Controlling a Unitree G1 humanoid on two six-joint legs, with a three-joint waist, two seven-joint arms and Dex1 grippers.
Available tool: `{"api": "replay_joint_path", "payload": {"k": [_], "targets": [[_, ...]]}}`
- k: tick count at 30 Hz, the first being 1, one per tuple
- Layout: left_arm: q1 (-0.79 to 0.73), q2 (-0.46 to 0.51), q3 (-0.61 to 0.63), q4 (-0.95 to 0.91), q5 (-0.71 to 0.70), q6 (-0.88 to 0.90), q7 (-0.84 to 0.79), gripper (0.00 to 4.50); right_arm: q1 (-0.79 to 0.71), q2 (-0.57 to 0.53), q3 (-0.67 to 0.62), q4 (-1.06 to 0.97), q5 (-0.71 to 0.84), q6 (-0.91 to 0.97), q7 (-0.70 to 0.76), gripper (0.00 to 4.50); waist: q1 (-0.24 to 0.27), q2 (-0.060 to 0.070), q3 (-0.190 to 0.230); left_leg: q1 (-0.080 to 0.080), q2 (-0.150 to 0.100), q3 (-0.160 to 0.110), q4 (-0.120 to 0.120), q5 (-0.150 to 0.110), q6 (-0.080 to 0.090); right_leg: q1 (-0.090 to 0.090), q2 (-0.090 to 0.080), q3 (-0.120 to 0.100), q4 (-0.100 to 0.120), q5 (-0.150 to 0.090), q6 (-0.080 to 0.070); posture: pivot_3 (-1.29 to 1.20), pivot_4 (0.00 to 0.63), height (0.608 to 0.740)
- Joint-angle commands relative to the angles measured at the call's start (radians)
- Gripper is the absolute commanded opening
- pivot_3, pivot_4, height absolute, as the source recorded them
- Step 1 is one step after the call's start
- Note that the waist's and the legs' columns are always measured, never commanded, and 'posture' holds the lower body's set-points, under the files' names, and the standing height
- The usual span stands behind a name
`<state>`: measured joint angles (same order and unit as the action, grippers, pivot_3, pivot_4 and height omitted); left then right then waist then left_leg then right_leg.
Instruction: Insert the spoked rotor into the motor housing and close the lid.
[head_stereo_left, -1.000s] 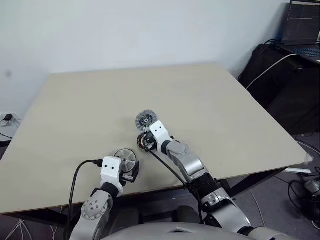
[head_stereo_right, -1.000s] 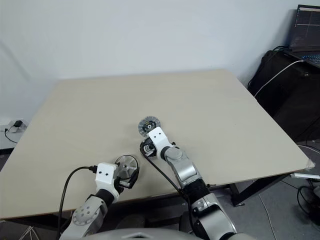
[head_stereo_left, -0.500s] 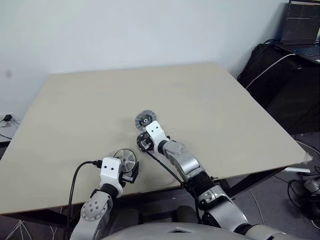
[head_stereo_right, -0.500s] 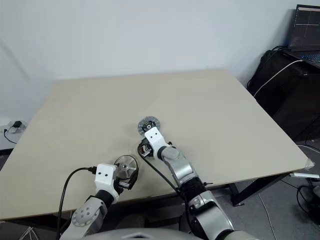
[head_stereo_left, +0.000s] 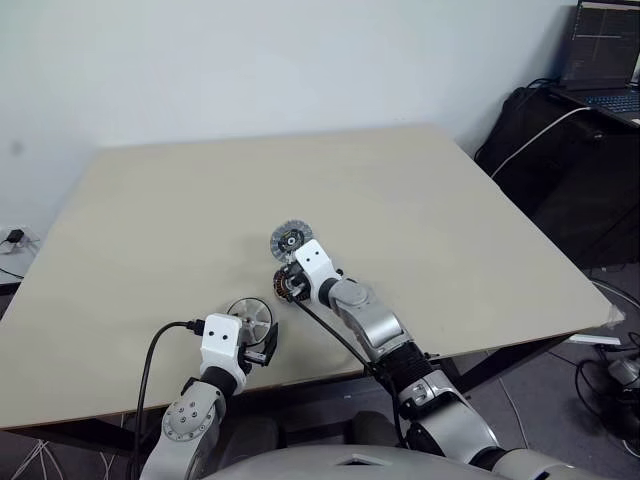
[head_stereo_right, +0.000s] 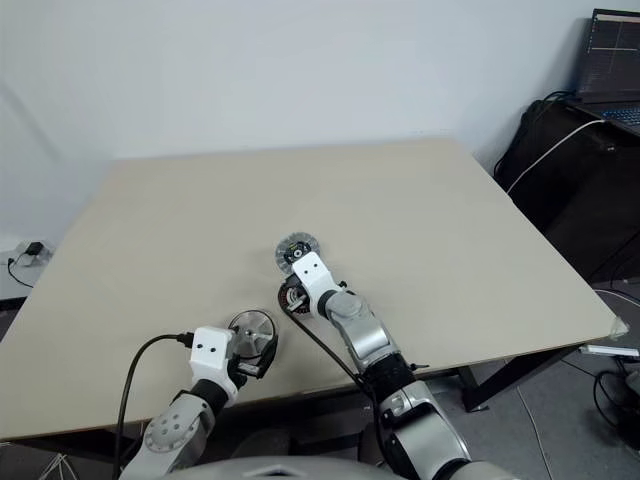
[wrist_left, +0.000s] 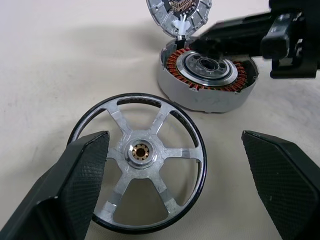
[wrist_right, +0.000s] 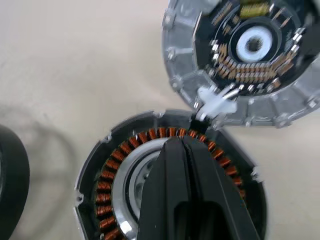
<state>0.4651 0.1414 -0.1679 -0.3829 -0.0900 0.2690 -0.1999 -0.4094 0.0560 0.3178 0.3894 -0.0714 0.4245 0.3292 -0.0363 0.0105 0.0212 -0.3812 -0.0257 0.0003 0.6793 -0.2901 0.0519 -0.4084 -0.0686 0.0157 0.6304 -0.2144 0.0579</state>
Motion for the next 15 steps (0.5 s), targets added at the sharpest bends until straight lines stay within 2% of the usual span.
{"api": "replay_joint_path", "payload": {"k": [1, 15], "targets": [[-0.011, -0.003, -0.002, -0.003, -0.002, -0.023, -0.004, 4.5, -0.013, 0.011, -0.005, -0.035, 0.006, -0.012, 0.0, 0.04, 0.0, 0.0, 0.0, 0.0, 0.0, 0.0, 0.0, 0.0, 0.0, 0.0, 0.0, 0.0, 0.0, 0.0, 0.0, 0.0, 0.0, 0.74], [0.0, -0.006, 0.001, -0.01, -0.003, -0.023, 0.001, 4.5, -0.008, 0.02, 0.024, 0.033, -0.009, 0.028, 0.012, 0.04, 0.0, 0.0, -0.002, 0.0, 0.0, 0.0, 0.0, 0.0, 0.0, 0.0, 0.0, 0.0, 0.0, 0.0, 0.0, 0.0, 0.0, 0.74]]}}
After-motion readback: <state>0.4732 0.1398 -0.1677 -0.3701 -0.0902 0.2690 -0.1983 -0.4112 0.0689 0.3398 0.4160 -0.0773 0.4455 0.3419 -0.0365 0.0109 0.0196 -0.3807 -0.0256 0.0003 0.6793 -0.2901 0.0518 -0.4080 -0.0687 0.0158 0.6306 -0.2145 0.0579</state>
